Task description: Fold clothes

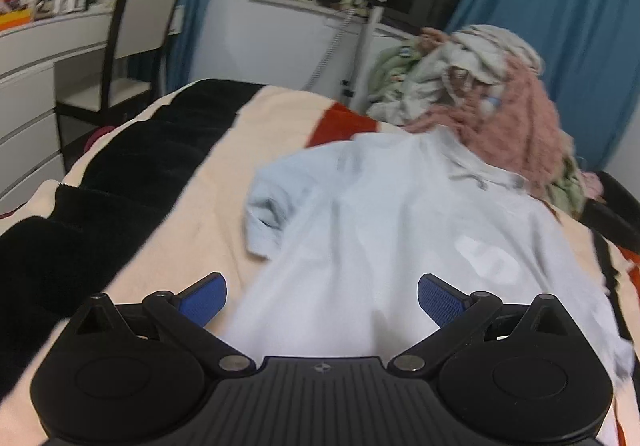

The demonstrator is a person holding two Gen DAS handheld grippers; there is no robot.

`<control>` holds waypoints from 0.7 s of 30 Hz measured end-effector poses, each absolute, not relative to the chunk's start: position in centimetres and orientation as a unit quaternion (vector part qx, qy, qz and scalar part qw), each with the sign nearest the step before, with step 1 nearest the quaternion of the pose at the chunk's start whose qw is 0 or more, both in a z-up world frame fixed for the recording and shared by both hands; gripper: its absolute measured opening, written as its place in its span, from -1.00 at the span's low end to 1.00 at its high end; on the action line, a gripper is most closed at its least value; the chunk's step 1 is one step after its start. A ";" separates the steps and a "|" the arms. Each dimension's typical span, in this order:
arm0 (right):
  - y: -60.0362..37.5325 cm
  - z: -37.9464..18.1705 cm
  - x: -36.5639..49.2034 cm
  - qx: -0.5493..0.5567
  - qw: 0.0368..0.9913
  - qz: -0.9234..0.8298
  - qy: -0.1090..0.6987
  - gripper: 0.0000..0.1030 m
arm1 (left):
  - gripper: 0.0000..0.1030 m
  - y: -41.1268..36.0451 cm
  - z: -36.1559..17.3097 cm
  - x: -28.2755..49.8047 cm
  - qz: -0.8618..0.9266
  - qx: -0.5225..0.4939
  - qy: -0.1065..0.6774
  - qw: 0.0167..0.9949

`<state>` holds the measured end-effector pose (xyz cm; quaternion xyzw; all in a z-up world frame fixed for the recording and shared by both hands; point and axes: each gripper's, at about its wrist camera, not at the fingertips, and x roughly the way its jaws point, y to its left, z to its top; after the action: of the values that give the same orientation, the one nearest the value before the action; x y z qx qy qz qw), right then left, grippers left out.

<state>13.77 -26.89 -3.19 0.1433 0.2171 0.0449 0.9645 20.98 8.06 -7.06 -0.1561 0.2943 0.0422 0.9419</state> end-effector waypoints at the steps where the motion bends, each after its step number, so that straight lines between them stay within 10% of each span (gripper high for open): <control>1: -27.1 -3.4 14.0 0.149 0.963 0.042 0.220 0.54 | 0.99 8.5 -7.2 21.8 0.044 -0.163 0.294 0.941; 16: -28.6 -6.8 19.3 0.185 0.948 0.018 0.256 0.54 | 0.94 14.9 -10.2 32.3 0.104 -0.276 0.253 0.921; 19: -28.6 -7.2 19.9 0.189 0.947 0.017 0.258 0.54 | 0.50 14.8 -10.0 33.3 0.122 -0.257 0.245 0.927; 21: -28.7 -7.4 20.2 0.193 0.946 0.016 0.260 0.54 | -0.35 14.2 -9.7 34.0 0.124 -0.218 0.252 0.935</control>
<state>20.20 -28.69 -7.35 0.1931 0.2595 0.0162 0.9461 33.99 14.19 -9.68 -0.2181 0.2523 0.1243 0.9345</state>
